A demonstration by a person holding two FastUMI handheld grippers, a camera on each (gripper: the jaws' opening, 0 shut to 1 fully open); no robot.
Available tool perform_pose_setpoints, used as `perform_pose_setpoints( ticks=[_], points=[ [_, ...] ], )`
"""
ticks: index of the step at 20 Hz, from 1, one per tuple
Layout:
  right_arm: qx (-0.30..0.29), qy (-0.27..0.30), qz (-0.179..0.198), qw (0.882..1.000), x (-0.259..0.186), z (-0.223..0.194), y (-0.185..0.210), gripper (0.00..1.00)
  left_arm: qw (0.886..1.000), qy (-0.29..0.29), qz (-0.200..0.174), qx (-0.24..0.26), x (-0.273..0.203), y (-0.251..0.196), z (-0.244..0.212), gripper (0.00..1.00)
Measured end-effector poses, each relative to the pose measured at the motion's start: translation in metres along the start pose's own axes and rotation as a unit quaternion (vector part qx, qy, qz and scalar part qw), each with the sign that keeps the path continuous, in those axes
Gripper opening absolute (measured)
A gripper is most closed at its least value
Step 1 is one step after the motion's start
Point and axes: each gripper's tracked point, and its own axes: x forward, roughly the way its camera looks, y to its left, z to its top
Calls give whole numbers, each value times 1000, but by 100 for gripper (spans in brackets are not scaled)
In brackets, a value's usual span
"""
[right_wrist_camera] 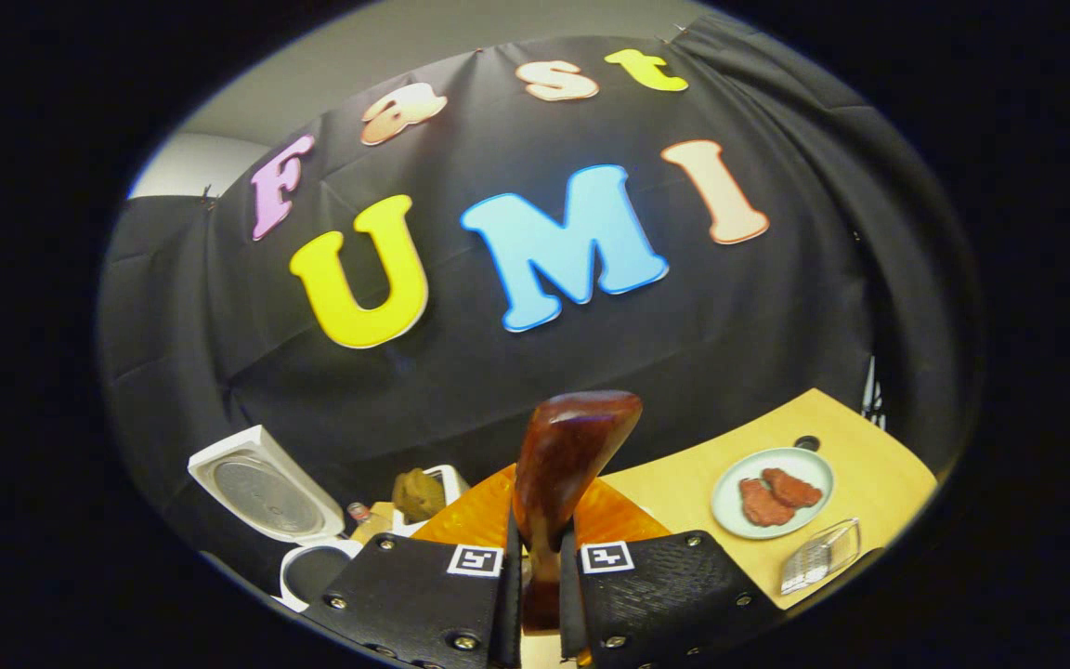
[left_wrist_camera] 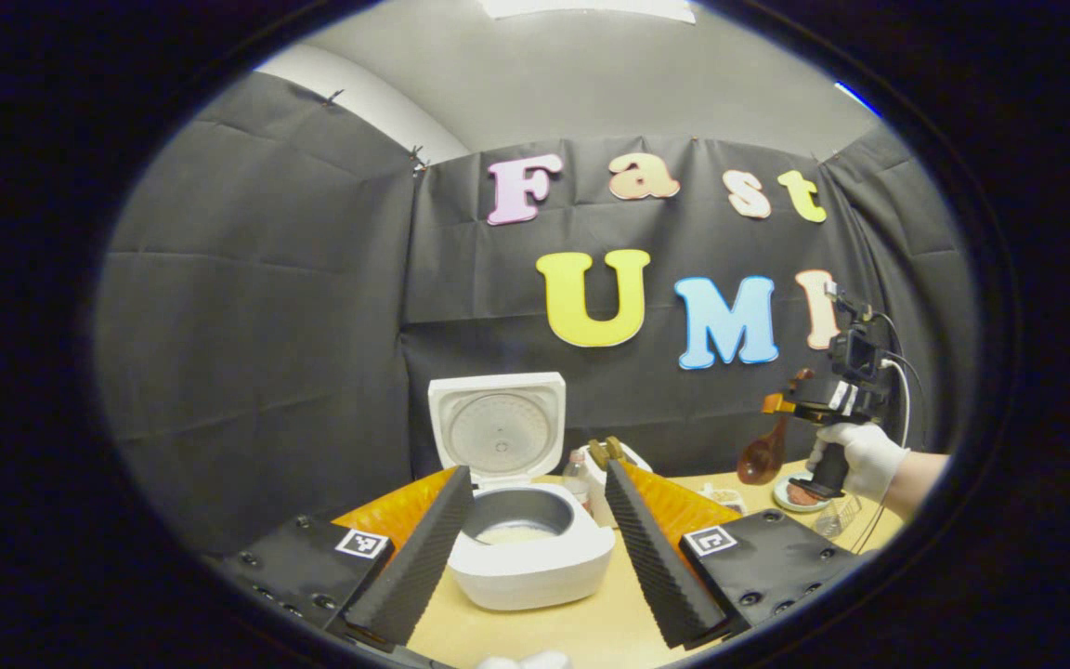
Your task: Close the left gripper, press the button to open the rice cooker; take a wooden spoon from the chopstick holder with the right hand, scoop a spoonful of rice and pour it into the rice cooker, then put the wooden spoon back into the chopstick holder.
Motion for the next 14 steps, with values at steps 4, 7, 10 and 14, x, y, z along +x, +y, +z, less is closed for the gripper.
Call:
perform_pose_setpoints(
  ticks=[4,7,10,14],
  points=[
    [-1,-9,-62,998,-15,25,-92,17,1000,-1,-21,8,-5,-28,5,100],
    [3,-16,-102,995,-24,29,-154,16,999,0,-28,20,-10,-44,6,99],
    [24,-12,-131,991,-29,22,-198,16,999,2,-30,26,-11,-55,6,99],
    [33,1,-149,988,-32,2,-228,17,999,12,-37,24,-11,-72,3,100]
  ],
)
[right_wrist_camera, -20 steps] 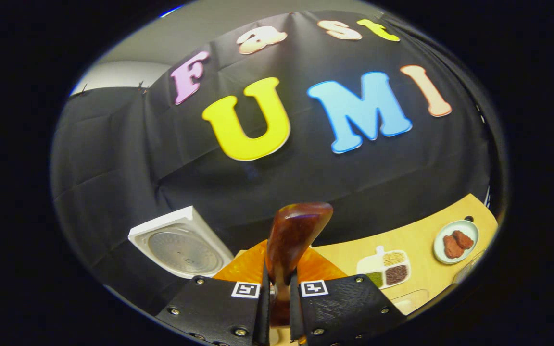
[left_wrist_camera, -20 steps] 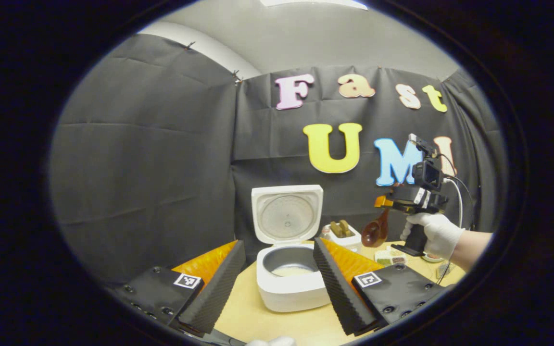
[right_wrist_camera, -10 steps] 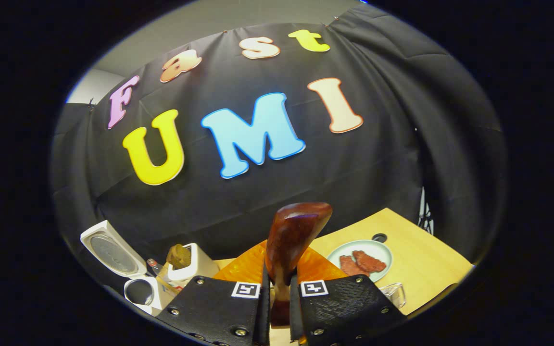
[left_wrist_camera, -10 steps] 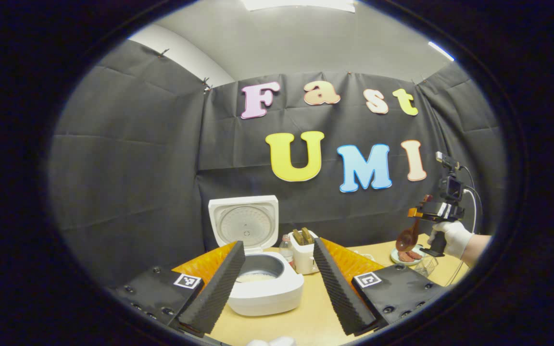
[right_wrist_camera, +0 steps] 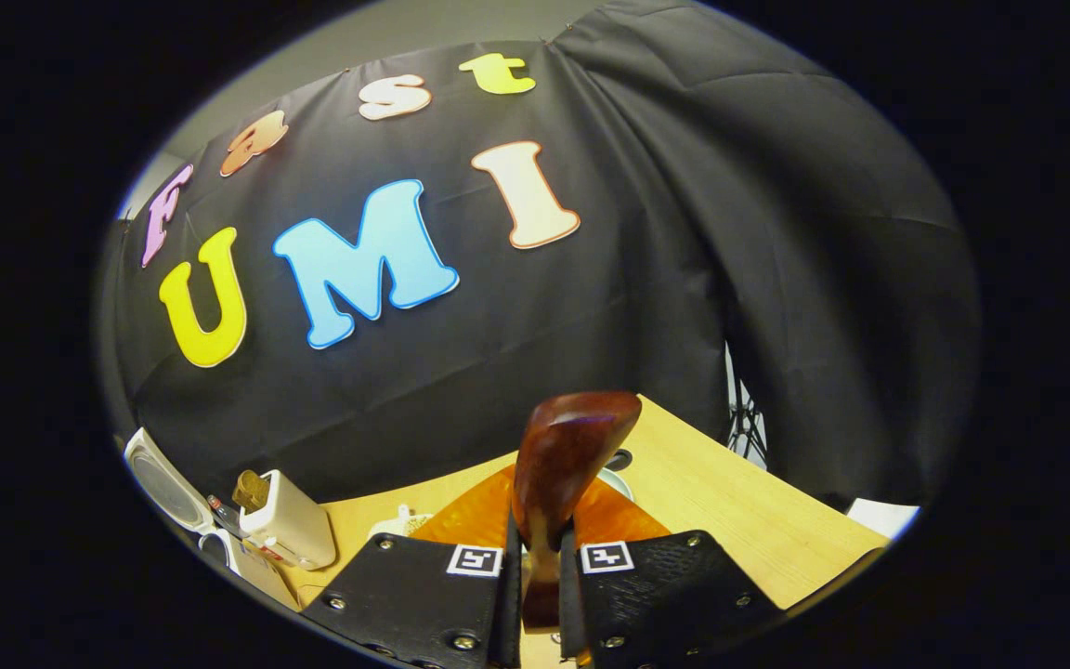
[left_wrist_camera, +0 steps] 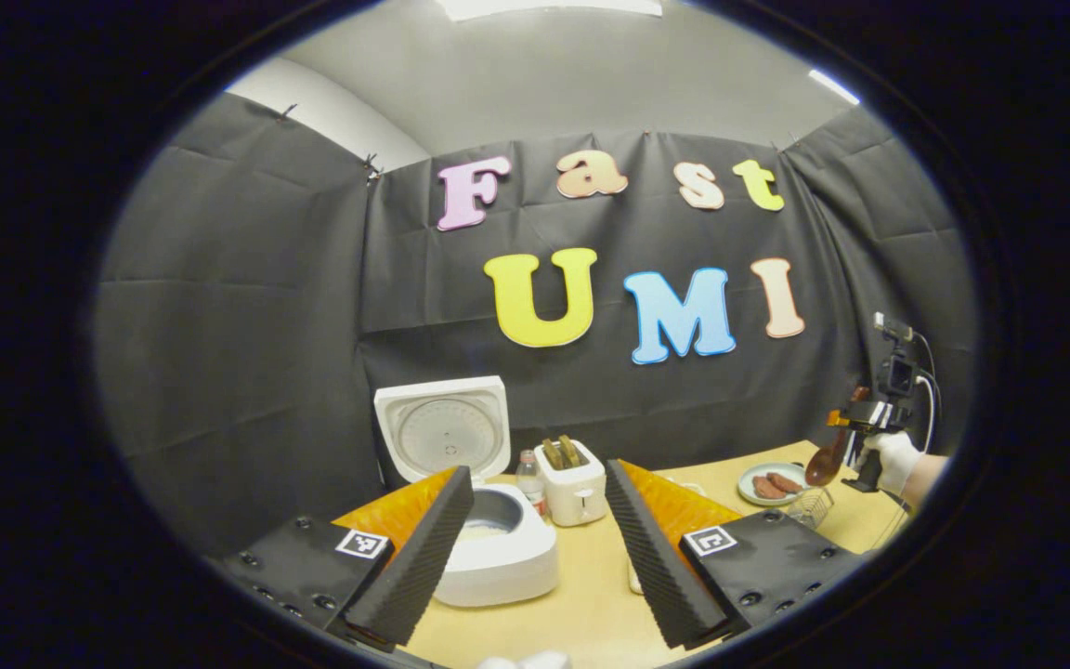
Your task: Close the left gripper, press the button to open the rice cooker; take a wooden spoon from the chopstick holder with the right hand, scoop a spoonful of rice and pour it into the rice cooker, then put the wooden spoon back into the chopstick holder.
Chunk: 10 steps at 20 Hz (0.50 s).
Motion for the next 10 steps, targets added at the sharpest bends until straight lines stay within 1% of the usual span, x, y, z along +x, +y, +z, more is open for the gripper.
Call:
perform_pose_setpoints(
  ticks=[4,5,8,10],
  points=[
    [-3,20,-8,1000,8,-33,-13,16,1000,1,-2,7,3,-8,0,100],
    [-4,25,-11,1000,10,-42,-17,17,1000,3,-2,9,3,-8,-1,97],
    [-10,42,-22,999,17,-65,-30,17,1000,5,-2,17,3,-10,-1,100],
    [-5,55,-25,998,20,-79,-37,17,1000,6,-2,23,3,-11,-1,100]
  ],
)
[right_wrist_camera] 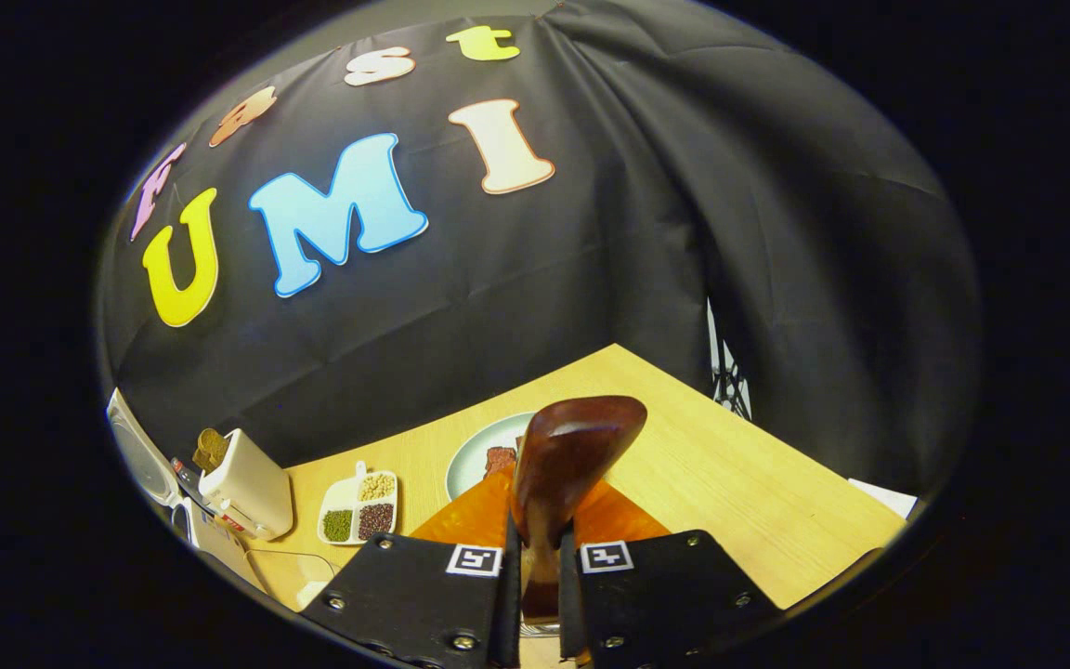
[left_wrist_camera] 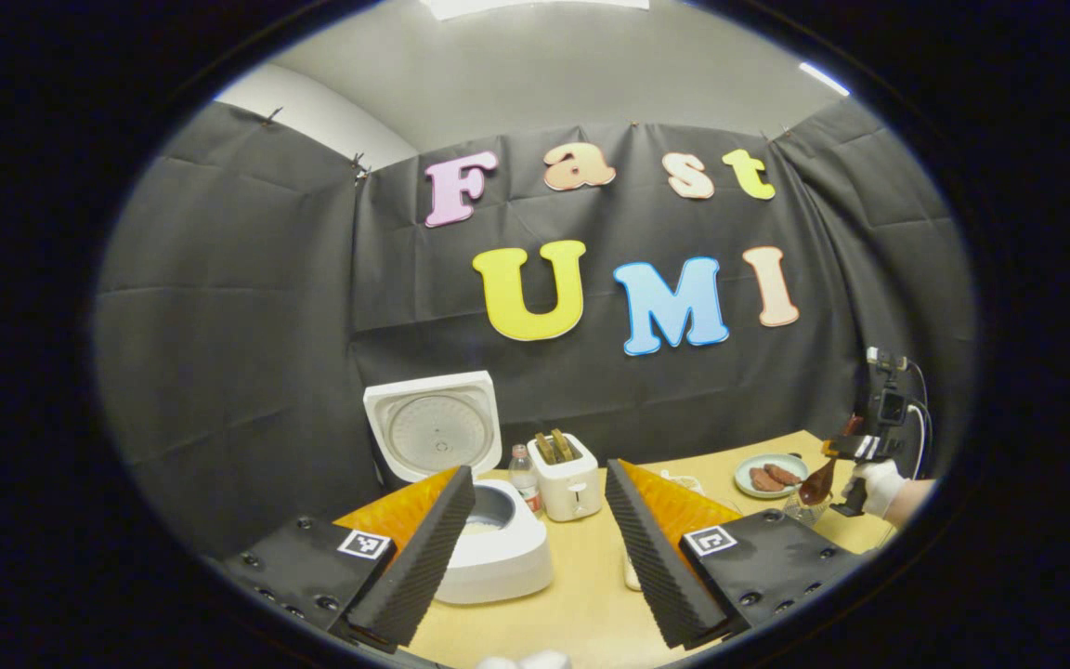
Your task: Close the left gripper, press the button to open the rice cooker; take a wooden spoon from the chopstick holder with the right hand, scoop a spoonful of rice and pour it into the rice cooker, then put the wooden spoon back into the chopstick holder.
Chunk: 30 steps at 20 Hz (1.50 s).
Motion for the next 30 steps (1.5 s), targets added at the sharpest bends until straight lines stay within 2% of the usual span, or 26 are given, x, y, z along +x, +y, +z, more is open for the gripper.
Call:
perform_pose_setpoints(
  ticks=[5,10,13,14,15,18,21,25,30],
  points=[
    [13,35,-10,999,8,-33,-16,17,1000,5,-1,4,2,-3,-2,99],
    [17,44,-23,999,11,-37,-28,17,1000,3,-3,6,1,-6,1,100],
    [12,53,-31,998,5,-37,-36,21,1000,2,-4,5,5,-6,1,100],
    [-1,46,-38,998,0,-32,-40,35,1000,3,-3,6,6,-5,0,100],
    [-19,42,-41,998,-6,-26,-41,37,1000,1,-4,4,6,-4,1,100],
    [-88,10,-48,995,-39,2,-43,100,1000,-6,-2,1,10,3,8,100],
    [-139,-44,-27,989,-89,47,-16,100,1000,-18,1,0,16,11,17,100],
    [-175,-102,38,979,-165,86,46,99,1000,-25,4,-11,31,24,27,100],
    [-172,-131,117,969,-258,106,114,99,999,-49,21,-12,60,51,60,100]
  ],
)
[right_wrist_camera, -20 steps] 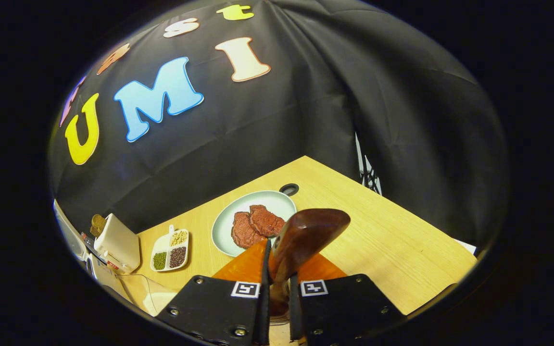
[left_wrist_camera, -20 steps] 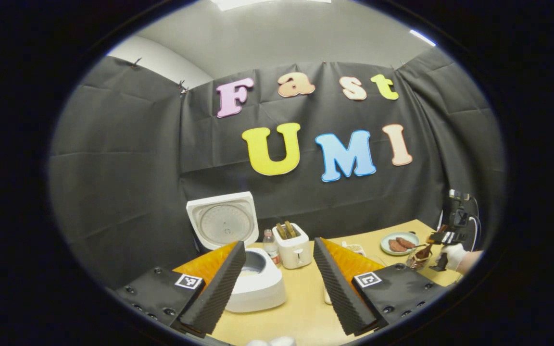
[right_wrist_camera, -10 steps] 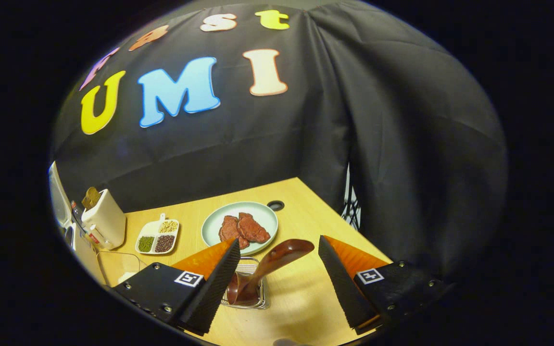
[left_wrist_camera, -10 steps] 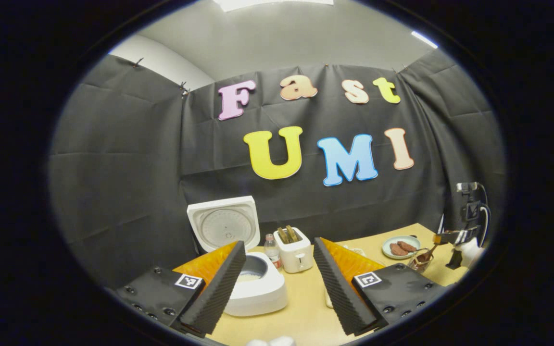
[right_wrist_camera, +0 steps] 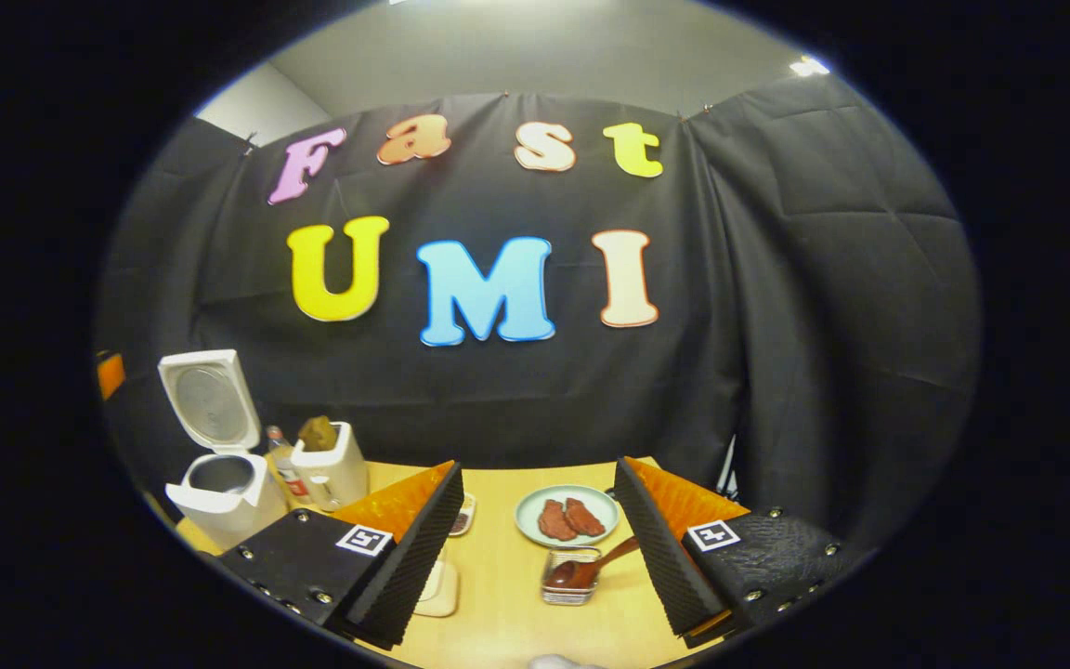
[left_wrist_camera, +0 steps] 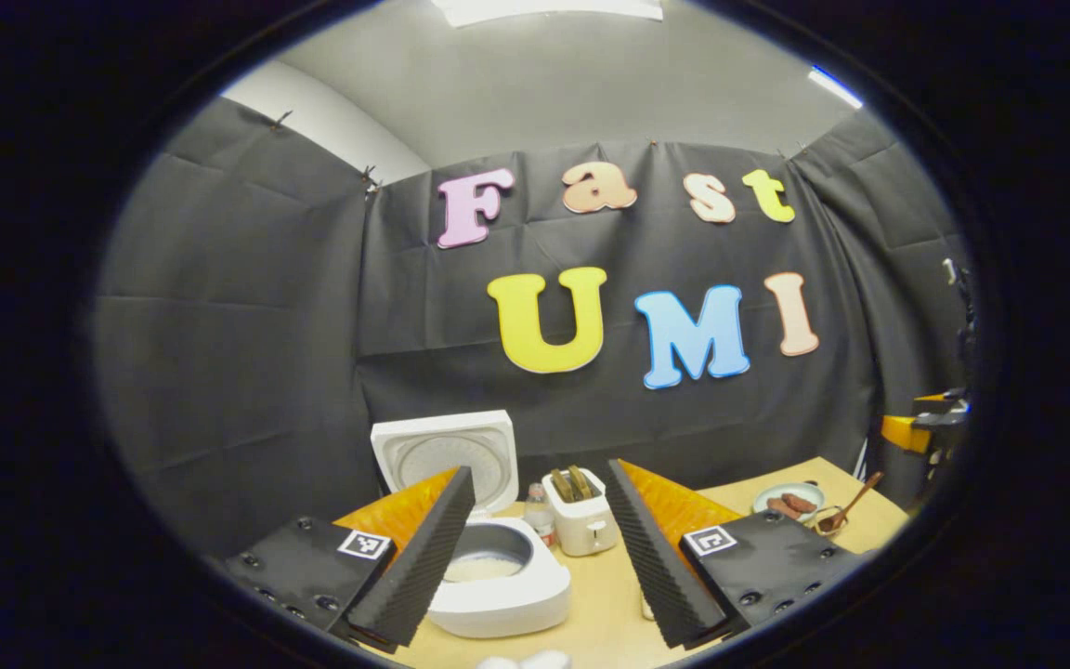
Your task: Close the left gripper, press the button to open the rice cooker; take a wooden spoon from the chopstick holder with the right hand, scoop a spoonful of rice and pour it into the rice cooker, then put the wooden spoon back into the chopstick holder.
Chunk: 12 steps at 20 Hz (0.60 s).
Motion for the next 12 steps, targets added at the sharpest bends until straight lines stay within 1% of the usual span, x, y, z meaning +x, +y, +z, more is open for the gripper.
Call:
perform_pose_setpoints(
  ticks=[1,2,4,6,8,10,11,12],
  points=[
    [0,-1,13,1000,-11,9,11,99,1000,-3,4,1,10,5,6,100],
    [1,-7,19,1000,-22,16,18,99,1000,-5,14,4,20,13,14,99],
    [-4,-18,26,999,-38,31,28,99,999,-16,33,-2,41,30,34,100],
    [-11,-18,31,999,-49,37,34,100,999,-25,37,-15,65,39,51,100],
    [-8,-15,34,999,-54,39,38,99,999,-29,40,-22,93,45,63,99],
    [-11,-11,32,999,-55,41,38,100,998,-25,55,-15,122,56,74,96],
    [-14,-7,29,999,-53,39,35,100,997,-28,63,-16,135,63,82,99],
    [-15,0,25,1000,-51,37,34,100,997,-27,66,-21,149,67,86,100]
  ],
)
